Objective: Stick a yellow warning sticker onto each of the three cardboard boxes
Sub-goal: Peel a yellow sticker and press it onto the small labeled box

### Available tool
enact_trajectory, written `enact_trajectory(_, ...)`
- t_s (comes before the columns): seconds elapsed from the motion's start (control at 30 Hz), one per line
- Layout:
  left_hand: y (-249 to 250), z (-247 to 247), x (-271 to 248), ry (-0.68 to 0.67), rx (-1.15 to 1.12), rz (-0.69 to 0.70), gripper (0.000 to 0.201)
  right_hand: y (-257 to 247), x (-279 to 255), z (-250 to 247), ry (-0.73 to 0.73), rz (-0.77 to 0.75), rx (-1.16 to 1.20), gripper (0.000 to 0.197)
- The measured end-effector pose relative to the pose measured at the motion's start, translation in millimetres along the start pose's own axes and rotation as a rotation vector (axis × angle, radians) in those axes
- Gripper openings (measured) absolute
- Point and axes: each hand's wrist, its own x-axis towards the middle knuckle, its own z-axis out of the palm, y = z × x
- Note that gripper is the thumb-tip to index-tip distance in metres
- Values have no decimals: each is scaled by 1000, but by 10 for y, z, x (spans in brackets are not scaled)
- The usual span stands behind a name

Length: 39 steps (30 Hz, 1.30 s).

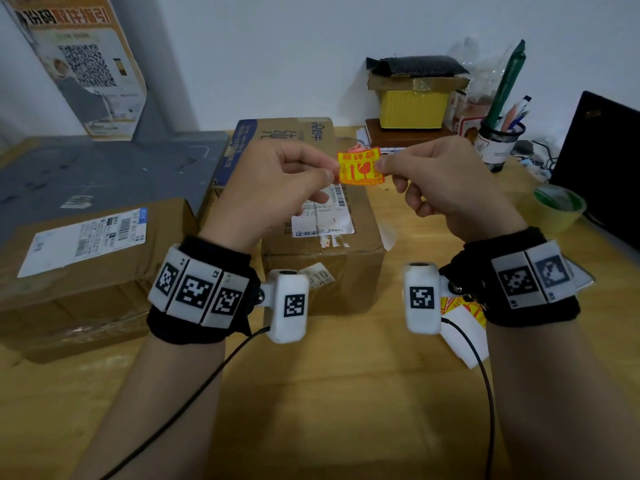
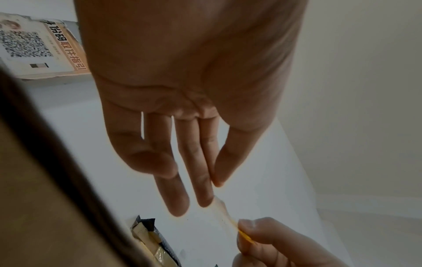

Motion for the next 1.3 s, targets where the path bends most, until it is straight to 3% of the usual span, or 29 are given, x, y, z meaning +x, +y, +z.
enact_trajectory(0.17, -86, 20, -104, 61, -22, -46, 17, 158, -169, 9, 3, 97, 65, 23)
enact_trajectory(0.33, -155, 90, -272, 117, -83, -70, 15, 217, -284, 41, -90, 203, 90, 40)
enact_trajectory(0.4, -152, 126, -323, 103, -69, -53, 17, 202, -334, 68, -111, 218, 114, 32)
enact_trajectory(0.53, -158, 165, -342, 91, -30, -64, 22, 188, -416, 120, -139, 232, 154, 19)
enact_trajectory(0.77, -191, 193, -332, 120, 16, -75, 23, 192, -433, 210, -86, 262, 122, 45)
enact_trajectory(0.9, -213, 206, -332, 142, 46, -70, 22, 196, -420, 222, -54, 270, 67, 44)
enact_trajectory(1.07, -242, 226, -335, 161, 84, -48, 23, 175, -434, 220, -55, 259, -13, 26)
enact_trajectory(1.3, -248, 248, -330, 164, 116, -44, 24, 164, -419, 218, -29, 230, -75, 41)
